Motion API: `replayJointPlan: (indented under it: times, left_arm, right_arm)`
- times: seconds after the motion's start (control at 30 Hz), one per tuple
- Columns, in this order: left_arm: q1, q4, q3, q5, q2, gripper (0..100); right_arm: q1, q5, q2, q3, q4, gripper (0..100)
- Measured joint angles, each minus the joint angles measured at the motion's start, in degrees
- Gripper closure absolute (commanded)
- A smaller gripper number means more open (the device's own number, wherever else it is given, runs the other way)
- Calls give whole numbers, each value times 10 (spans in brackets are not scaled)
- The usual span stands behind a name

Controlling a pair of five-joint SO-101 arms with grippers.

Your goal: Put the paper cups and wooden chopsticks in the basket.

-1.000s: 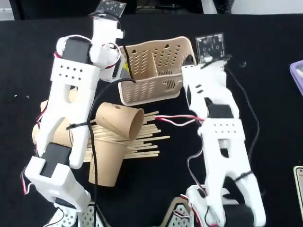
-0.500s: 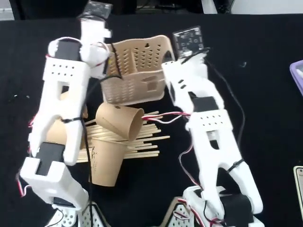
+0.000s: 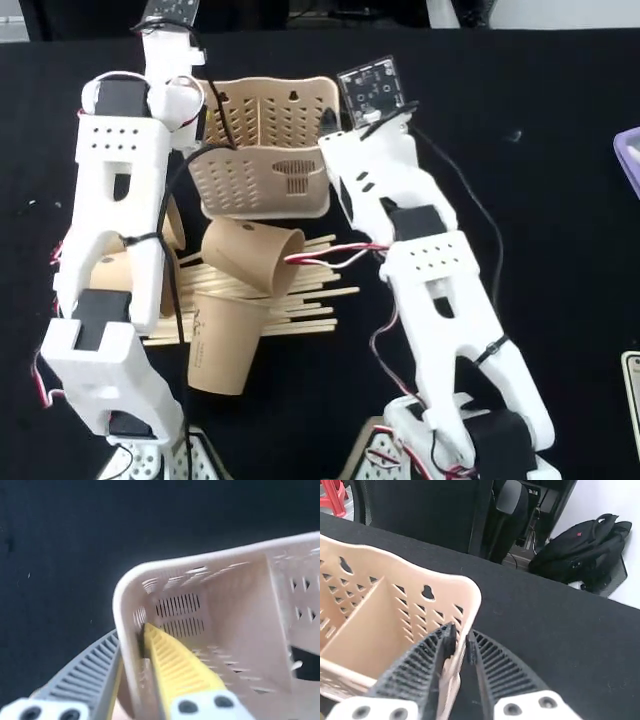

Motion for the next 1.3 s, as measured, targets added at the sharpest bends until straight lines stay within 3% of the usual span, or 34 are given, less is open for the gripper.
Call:
replayJointPlan:
  times: [0.1,0.4,0.63,0.9,1.1,1.3]
  left_arm:
    - [-14,26,-21,0,5,759]
    - [-37,84,-138,0,8,759]
    - [-35,116,-223,0,9,759]
    - [-71,209,-293,0,8,759]
    - [-125,215,-265,-2,-29,759]
    - [-165,215,-68,-40,-213,759]
  right_arm:
    - [-1,0,0,-18,25,769]
    - [3,0,1,-131,145,786]
    - [-4,0,1,-193,172,786]
    - [4,1,-82,-222,283,786]
    - [8,2,-199,-177,380,787]
    - [8,1,-326,-50,396,787]
